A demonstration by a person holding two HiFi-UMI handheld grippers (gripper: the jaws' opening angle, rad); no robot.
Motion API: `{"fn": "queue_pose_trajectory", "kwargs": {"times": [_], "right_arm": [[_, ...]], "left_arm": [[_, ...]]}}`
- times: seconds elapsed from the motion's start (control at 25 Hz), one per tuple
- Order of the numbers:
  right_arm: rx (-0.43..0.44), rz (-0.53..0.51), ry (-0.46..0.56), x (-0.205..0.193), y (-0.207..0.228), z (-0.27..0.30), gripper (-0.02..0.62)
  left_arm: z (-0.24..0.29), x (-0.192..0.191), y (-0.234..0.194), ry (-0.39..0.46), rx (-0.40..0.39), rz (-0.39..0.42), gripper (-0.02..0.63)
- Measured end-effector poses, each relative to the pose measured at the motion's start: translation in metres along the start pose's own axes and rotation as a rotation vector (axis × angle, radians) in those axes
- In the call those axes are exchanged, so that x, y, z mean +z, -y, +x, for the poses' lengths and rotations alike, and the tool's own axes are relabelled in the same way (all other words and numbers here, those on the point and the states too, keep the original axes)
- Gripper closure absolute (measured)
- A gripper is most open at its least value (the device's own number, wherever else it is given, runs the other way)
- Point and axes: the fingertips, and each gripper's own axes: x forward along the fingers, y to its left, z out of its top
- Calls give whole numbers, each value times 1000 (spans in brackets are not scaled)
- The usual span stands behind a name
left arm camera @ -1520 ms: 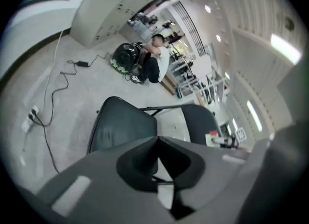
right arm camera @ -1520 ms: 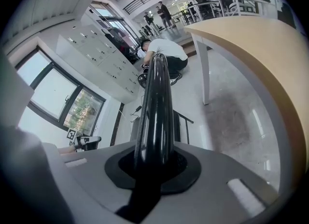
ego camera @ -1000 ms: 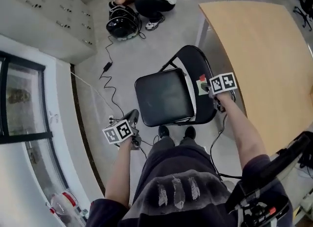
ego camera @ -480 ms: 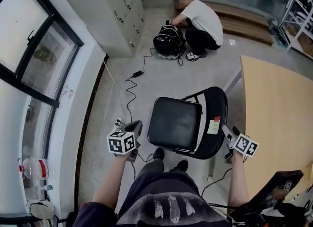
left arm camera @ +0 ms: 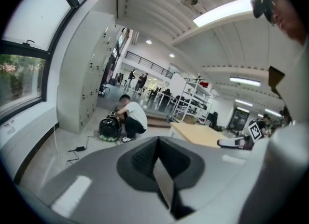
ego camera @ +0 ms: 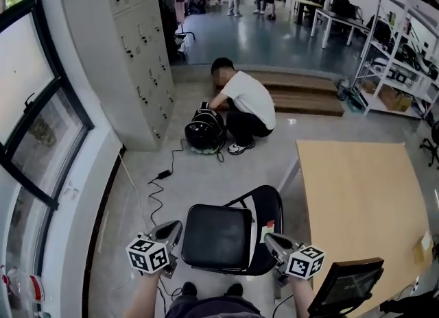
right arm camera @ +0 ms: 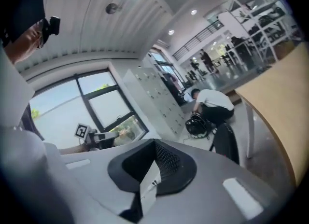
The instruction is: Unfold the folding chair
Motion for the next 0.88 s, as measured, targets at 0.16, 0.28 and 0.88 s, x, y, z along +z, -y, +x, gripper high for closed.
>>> {"fn": "queue_pose_trajectory", "kwargs": {"times": [0.16, 0.28, 0.88], "right_arm": [[167, -153, 28, 33, -76, 28, 594], [221, -256, 39, 47, -126, 50, 594], [89, -146, 107, -24, -261, 123, 594]], "left_arm": [[9, 33, 35, 72, -135, 99, 606], [6, 56, 49, 124, -218, 186, 606], [-109, 25, -6, 102, -492, 67, 604]]}}
